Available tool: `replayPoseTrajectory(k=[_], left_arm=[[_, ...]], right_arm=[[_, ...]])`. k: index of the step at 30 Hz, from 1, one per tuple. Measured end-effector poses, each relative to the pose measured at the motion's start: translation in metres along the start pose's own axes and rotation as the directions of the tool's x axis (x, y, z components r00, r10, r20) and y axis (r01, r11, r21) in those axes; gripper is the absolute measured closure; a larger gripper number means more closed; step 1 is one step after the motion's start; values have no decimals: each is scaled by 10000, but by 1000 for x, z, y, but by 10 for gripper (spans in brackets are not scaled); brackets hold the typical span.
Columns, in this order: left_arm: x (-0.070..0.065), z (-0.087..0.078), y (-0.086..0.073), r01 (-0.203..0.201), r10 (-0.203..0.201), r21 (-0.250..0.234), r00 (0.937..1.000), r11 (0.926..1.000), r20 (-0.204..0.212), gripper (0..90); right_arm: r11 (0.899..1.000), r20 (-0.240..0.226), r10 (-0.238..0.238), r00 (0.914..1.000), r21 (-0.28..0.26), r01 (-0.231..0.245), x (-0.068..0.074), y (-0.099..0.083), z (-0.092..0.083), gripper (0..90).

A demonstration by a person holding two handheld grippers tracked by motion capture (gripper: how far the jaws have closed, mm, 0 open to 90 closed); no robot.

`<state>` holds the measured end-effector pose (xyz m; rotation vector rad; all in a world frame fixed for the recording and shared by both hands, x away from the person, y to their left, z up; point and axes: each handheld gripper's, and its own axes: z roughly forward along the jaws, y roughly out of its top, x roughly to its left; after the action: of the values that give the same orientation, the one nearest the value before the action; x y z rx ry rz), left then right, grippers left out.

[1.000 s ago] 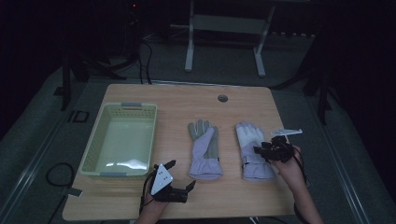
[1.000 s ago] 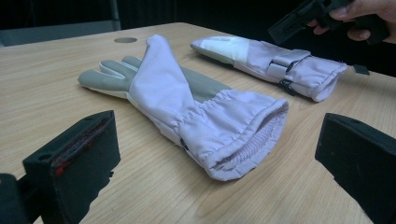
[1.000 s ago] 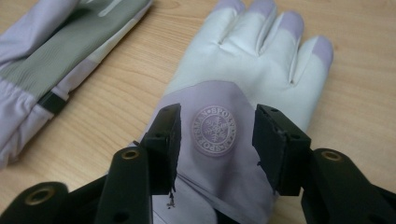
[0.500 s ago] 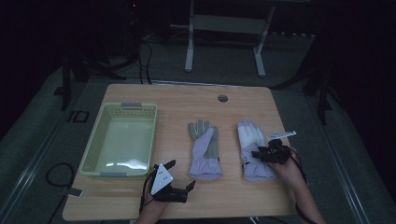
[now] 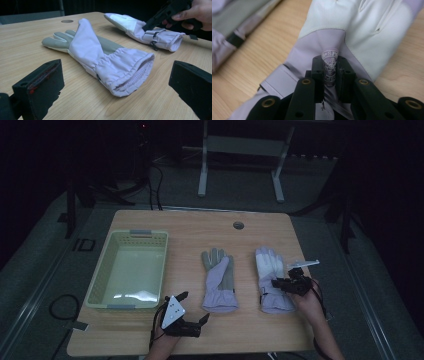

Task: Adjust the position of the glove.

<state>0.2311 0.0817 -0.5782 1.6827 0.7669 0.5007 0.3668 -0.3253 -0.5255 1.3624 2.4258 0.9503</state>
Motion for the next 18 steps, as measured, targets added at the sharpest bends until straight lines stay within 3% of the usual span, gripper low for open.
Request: replayPoseTrajectory(k=[7, 18], left_arm=[[0, 0, 0, 16, -16, -20, 10000, 10000, 6, 0], [0, 0, 0, -20, 20, -6, 10000, 10000, -7, 0]], right_arm=[[9977, -214, 497, 9985, -450, -506, 0, 11, -27, 800], [9918, -132, 486, 9987, -1176, -498, 19, 42, -65, 799]])
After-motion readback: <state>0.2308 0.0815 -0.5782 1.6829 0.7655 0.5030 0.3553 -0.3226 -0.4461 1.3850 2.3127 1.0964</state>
